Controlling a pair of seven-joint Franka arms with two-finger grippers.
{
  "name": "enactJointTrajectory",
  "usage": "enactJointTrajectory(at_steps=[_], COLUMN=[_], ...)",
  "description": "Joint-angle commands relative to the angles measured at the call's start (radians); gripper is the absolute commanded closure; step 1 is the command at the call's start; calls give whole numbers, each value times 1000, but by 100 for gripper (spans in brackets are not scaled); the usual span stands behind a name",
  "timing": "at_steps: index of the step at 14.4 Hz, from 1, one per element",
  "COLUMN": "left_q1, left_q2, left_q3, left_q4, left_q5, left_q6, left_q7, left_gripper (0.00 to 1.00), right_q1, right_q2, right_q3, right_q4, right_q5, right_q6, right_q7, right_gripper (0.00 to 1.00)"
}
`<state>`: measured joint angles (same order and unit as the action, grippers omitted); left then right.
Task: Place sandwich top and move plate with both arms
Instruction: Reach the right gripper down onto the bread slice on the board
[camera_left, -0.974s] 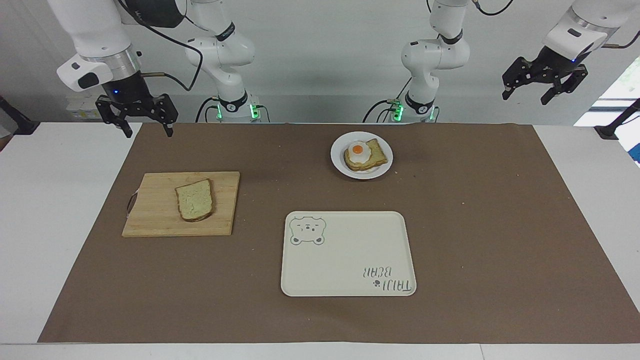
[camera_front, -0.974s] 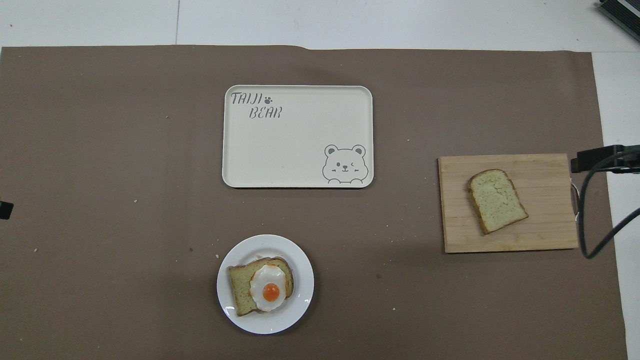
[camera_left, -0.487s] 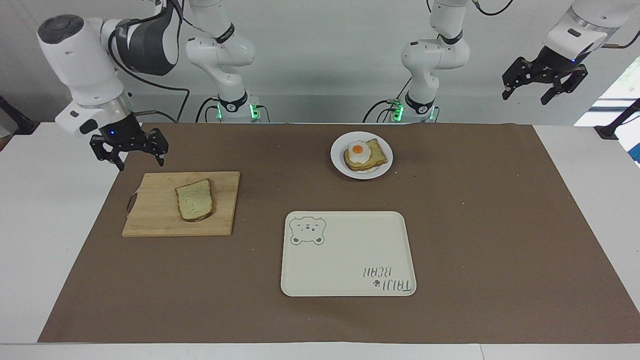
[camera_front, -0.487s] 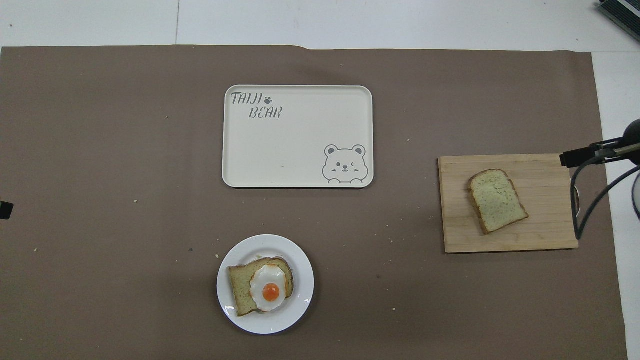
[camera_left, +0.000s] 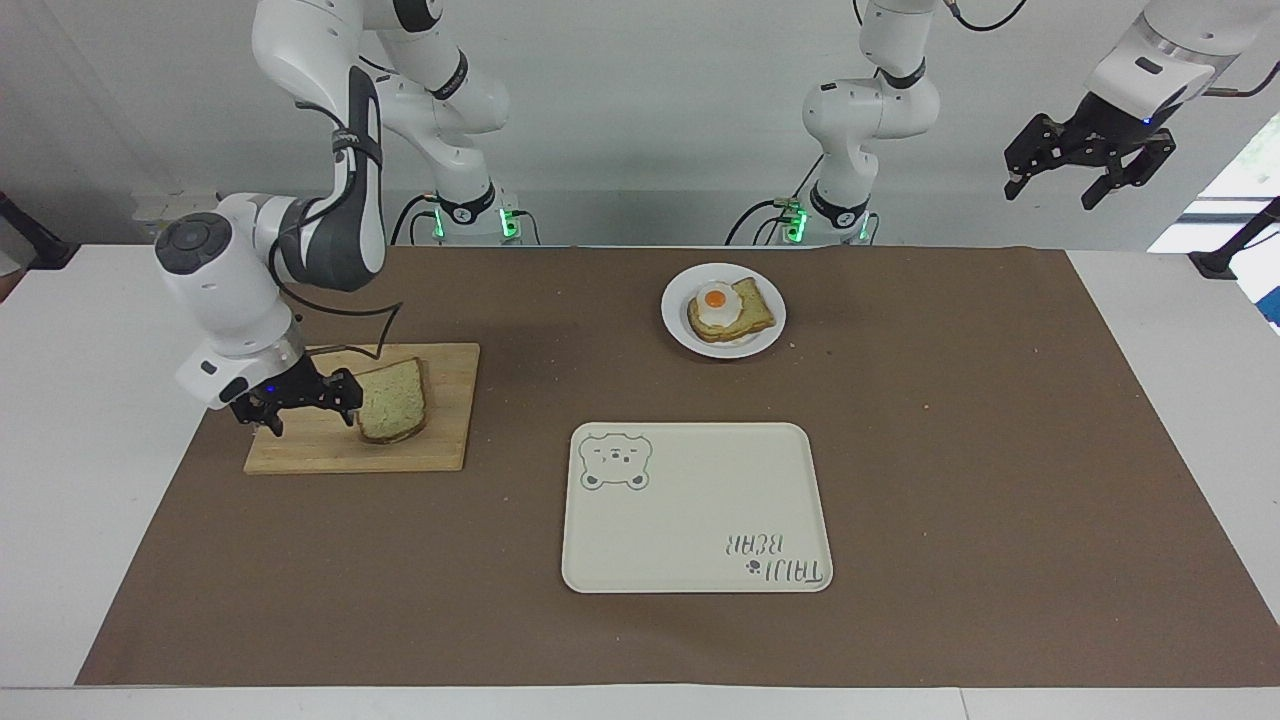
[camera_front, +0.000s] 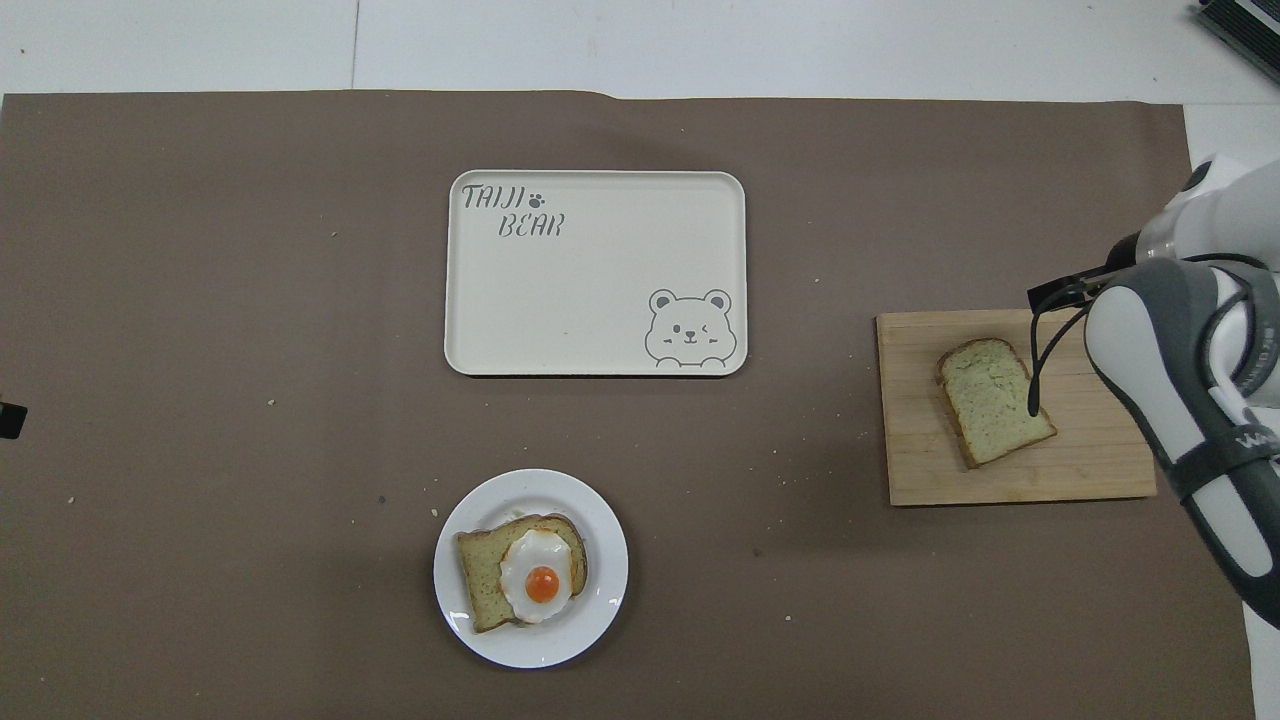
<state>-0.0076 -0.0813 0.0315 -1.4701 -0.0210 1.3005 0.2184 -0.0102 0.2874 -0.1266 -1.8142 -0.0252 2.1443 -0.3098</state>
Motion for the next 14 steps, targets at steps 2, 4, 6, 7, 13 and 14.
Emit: enactJointTrajectory(at_steps=[2, 4, 6, 7, 13, 14], left_q1=[-15, -15, -15, -15, -15, -15], left_q2=[-25, -25, -25, -25, -25, -25], left_q3=[8, 8, 8, 8, 8, 8], left_q4=[-26, -26, -26, -26, -26, -27], left_q5=[6, 6, 6, 6, 6, 6], left_q6=[-3, -3, -3, -4, -4, -4], left_q7=[-11, -11, -11, -11, -13, -11], left_gripper=[0, 0, 0, 0, 0, 0], right_q1=[-19, -52, -76, -74, -71, -68], right_q2=[-11, -16, -17, -20, -36, -40], right_q3=[8, 8, 8, 8, 8, 8], right_q4=[-66, -100, -125, -131, -197, -215], right_q5=[11, 11, 14, 37, 149, 149], right_q6=[28, 23, 20, 14, -30, -32], right_q7=[-41, -95, -155, -155, -161, -160], right_gripper=[0, 0, 0, 0, 0, 0])
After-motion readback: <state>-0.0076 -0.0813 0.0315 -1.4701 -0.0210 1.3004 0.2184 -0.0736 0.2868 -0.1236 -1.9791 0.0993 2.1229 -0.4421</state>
